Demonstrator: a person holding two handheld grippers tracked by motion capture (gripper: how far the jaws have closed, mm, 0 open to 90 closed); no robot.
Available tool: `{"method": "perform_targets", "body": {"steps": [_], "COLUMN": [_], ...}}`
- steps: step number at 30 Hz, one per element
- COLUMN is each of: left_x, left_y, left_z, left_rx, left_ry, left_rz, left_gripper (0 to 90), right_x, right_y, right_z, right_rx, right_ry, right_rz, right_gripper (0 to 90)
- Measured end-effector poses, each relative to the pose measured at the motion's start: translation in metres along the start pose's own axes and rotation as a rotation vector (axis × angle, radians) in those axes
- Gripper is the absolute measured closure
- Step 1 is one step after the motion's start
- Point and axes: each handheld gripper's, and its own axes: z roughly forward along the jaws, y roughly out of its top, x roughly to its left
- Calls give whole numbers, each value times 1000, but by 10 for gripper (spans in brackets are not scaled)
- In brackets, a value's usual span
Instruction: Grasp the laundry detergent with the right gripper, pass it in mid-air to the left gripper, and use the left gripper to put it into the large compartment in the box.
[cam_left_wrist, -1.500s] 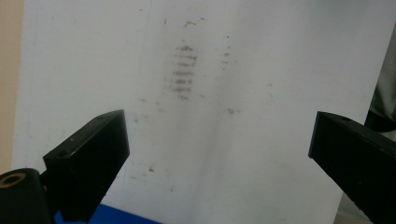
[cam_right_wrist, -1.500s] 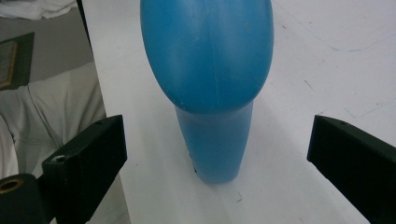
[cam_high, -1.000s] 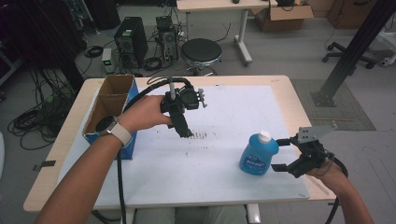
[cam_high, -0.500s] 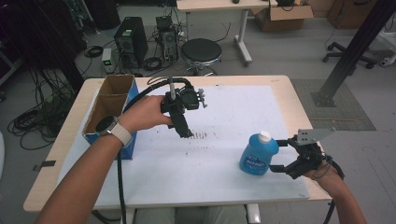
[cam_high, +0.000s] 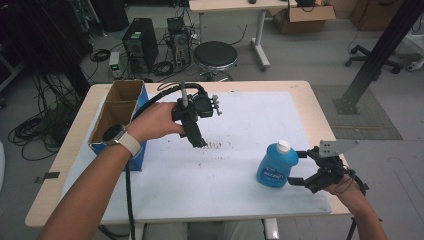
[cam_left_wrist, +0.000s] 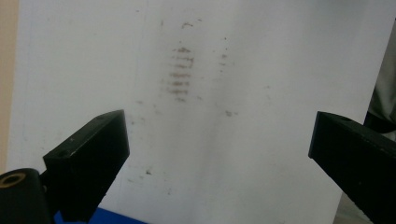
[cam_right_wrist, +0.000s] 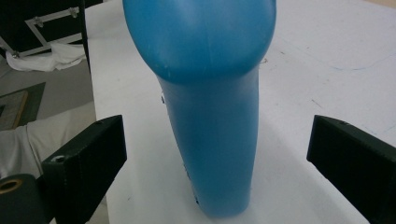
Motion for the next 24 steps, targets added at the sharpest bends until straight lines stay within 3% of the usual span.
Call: {"method": "perform_targets", "body": {"steps": [24], "left_x": [-1], "left_y": [1], "left_z": [2], "left_rx": [2], "left_ry": [0], "left_rz": [-3], "left_gripper": [57], "right_x": [0], "right_y": [-1], "right_z": [27], "right_rx": [-33], "right_ry": [6], "right_rz": [-15], "right_gripper": [54]}}
